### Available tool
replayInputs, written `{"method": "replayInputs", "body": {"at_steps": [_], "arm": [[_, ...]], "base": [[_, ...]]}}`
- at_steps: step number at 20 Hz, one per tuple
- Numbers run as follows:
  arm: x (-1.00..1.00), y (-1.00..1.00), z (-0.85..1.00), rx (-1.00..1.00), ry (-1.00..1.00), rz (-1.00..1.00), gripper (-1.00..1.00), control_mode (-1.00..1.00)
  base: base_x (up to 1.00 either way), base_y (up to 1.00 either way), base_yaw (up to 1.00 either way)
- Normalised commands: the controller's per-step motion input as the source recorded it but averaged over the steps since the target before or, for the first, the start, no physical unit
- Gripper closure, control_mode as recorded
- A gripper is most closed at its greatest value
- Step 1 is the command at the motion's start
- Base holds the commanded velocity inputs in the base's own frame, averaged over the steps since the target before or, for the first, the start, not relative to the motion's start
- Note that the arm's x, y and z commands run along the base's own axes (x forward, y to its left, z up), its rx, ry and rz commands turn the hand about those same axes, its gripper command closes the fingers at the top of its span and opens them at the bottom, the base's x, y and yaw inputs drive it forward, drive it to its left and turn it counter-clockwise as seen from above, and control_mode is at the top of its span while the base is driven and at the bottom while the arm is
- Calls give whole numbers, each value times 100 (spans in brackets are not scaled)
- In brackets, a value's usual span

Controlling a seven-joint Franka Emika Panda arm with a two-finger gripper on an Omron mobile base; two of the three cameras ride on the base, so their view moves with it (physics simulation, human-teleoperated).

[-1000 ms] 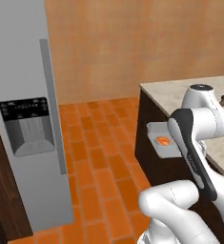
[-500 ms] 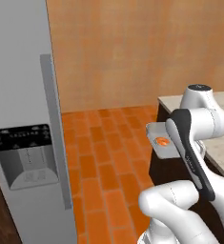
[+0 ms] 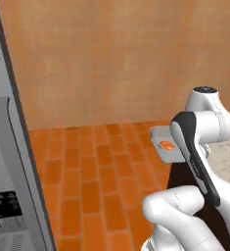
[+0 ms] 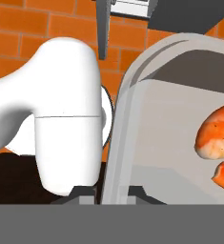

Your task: Take the meat container that has the shrimp and place it on the second highest rack of the freezer. Then take the vegetable container that has the corn and cucumber and place it on the highest rack of the freezer.

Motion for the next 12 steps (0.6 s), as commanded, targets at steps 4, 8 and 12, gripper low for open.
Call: {"method": "replayInputs", "body": {"at_steps": [4,8,12], "arm": [[0,0,0,0,0,0,100,100],[0,0,0,0,0,0,100,100],[0,0,0,0,0,0,100,100]], "base": [[100,-41,16],[100,-39,17],[100,-37,19]]}}
